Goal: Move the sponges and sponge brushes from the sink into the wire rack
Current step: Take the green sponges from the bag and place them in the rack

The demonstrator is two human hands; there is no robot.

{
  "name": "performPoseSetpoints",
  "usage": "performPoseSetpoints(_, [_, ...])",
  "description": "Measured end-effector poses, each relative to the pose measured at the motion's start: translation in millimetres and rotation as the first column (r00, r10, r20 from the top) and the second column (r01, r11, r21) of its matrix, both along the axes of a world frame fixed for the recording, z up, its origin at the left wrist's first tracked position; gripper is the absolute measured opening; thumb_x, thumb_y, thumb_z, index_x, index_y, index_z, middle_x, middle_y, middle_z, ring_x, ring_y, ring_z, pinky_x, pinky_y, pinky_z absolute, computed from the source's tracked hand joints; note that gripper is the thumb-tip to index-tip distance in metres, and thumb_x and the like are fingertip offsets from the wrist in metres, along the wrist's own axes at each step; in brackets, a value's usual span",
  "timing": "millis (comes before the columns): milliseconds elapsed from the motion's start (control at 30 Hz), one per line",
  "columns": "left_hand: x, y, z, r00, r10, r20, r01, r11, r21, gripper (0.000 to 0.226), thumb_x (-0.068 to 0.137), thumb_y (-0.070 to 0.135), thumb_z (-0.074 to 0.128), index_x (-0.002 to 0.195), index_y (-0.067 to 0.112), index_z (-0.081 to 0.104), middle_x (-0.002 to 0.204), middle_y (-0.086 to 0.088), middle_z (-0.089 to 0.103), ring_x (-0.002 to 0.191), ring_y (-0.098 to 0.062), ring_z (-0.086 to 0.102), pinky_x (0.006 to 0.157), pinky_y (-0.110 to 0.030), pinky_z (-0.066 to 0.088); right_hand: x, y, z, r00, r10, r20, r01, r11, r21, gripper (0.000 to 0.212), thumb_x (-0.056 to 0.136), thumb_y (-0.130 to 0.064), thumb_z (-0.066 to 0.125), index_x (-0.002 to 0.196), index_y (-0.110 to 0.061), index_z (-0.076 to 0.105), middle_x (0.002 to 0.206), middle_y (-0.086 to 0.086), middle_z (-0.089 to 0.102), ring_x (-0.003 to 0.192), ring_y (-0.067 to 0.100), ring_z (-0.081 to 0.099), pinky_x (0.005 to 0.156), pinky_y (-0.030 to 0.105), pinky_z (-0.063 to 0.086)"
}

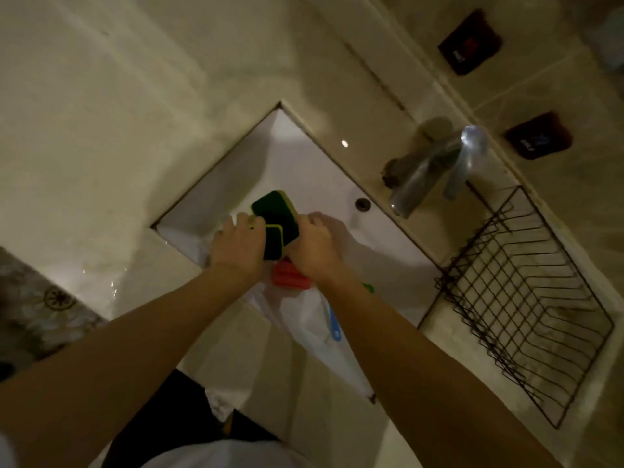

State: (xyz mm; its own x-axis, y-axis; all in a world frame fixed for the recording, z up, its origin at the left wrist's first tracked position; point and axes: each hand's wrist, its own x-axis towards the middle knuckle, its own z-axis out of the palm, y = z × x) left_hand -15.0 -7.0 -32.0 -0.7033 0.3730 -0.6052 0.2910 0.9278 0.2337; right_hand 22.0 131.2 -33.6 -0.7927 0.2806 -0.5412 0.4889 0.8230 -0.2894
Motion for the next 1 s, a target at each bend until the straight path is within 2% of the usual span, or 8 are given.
performPoseSetpoints(100, [0,0,-15,0.999,-0.038,-0.021,0.037,0.998,-0.047,0.068,0.077,0.014,0.066,0.135,0.008,0.032,0.129,-0.018,0.044,0.119,-0.039,0.042,0.090,-0.046,0.044,-10,-10,-22,0.996,0.085,-0.036,-0.082,0.994,0.073,0.047,0.084,-0.015,0.065,0.127,-0.009,0.047,0.122,0.017,0.054,0.102,0.035,0.058,0.080,0.048,0.054])
performPoseSetpoints(300, [3,7,-36,0.983,-0.085,-0.163,0.065,0.989,-0.130,0.050,0.084,0.018,0.059,0.130,0.008,0.040,0.128,-0.020,0.049,0.117,-0.040,0.045,0.087,-0.048,0.047,-11,-12,-57,0.978,0.204,-0.040,-0.194,0.965,0.179,0.087,0.077,-0.017,0.073,0.148,-0.017,0.022,0.136,0.016,0.046,0.117,0.031,0.048,0.081,0.042,0.052])
performPoseSetpoints(533, [-4,1,-10,0.972,-0.144,-0.187,0.126,0.986,-0.108,0.042,0.085,0.015,0.058,0.125,0.009,0.045,0.123,-0.017,0.049,0.114,-0.036,0.046,0.087,-0.043,0.043,0,-7,-39,0.979,0.099,-0.179,-0.071,0.985,0.156,0.064,0.074,-0.010,0.070,0.132,-0.010,0.044,0.127,0.015,0.056,0.111,0.033,0.055,0.082,0.039,0.051])
performPoseSetpoints(633, [-6,-7,10,0.984,-0.136,-0.114,0.132,0.990,-0.044,0.048,0.086,0.014,0.058,0.131,0.010,0.044,0.128,-0.016,0.044,0.121,-0.037,0.040,0.090,-0.043,0.043,9,-2,-13,0.964,-0.012,-0.267,0.034,0.996,0.078,0.059,0.073,-0.014,0.072,0.127,-0.006,0.049,0.119,0.017,0.059,0.105,0.032,0.056,0.077,0.031,0.044])
performPoseSetpoints(700, [-6,-7,29,0.989,-0.136,-0.061,0.137,0.990,0.019,0.048,0.083,0.020,0.060,0.127,0.010,0.043,0.125,-0.017,0.045,0.119,-0.039,0.042,0.088,-0.046,0.045,17,2,9,0.952,-0.151,-0.266,0.156,0.988,-0.005,0.052,0.074,-0.015,0.070,0.122,-0.009,0.051,0.113,0.015,0.061,0.099,0.032,0.059,0.076,0.033,0.049])
performPoseSetpoints(833, [0,8,70,0.982,-0.179,0.053,0.167,0.969,0.184,0.039,0.076,0.025,0.067,0.101,0.009,0.042,0.102,-0.019,0.060,0.084,-0.032,0.057,0.065,-0.039,0.050,54,23,50,0.915,-0.296,-0.273,0.305,0.952,-0.011,0.058,0.078,-0.018,0.071,0.128,-0.016,0.041,0.111,0.014,0.063,0.094,0.032,0.064,0.070,0.035,0.050])
performPoseSetpoints(900, [3,22,89,0.980,-0.155,0.121,0.120,0.959,0.257,0.041,0.073,0.025,0.072,0.098,0.011,0.043,0.096,-0.014,0.060,0.078,-0.028,0.055,0.059,-0.035,0.046,80,37,69,0.890,-0.325,-0.321,0.329,0.943,-0.046,0.055,0.080,-0.019,0.071,0.128,-0.014,0.044,0.113,0.013,0.065,0.097,0.031,0.064,0.072,0.036,0.051])
performPoseSetpoints(1000, [7,49,114,0.939,-0.069,0.337,-0.064,0.928,0.367,0.039,0.069,0.026,0.080,0.096,0.017,0.054,0.099,-0.007,0.061,0.088,-0.025,0.058,0.066,-0.034,0.050,123,62,99,0.850,-0.320,-0.419,0.371,0.927,0.045,0.054,0.079,-0.020,0.076,0.127,-0.011,0.052,0.120,0.015,0.059,0.105,0.031,0.059,0.083,0.039,0.052])
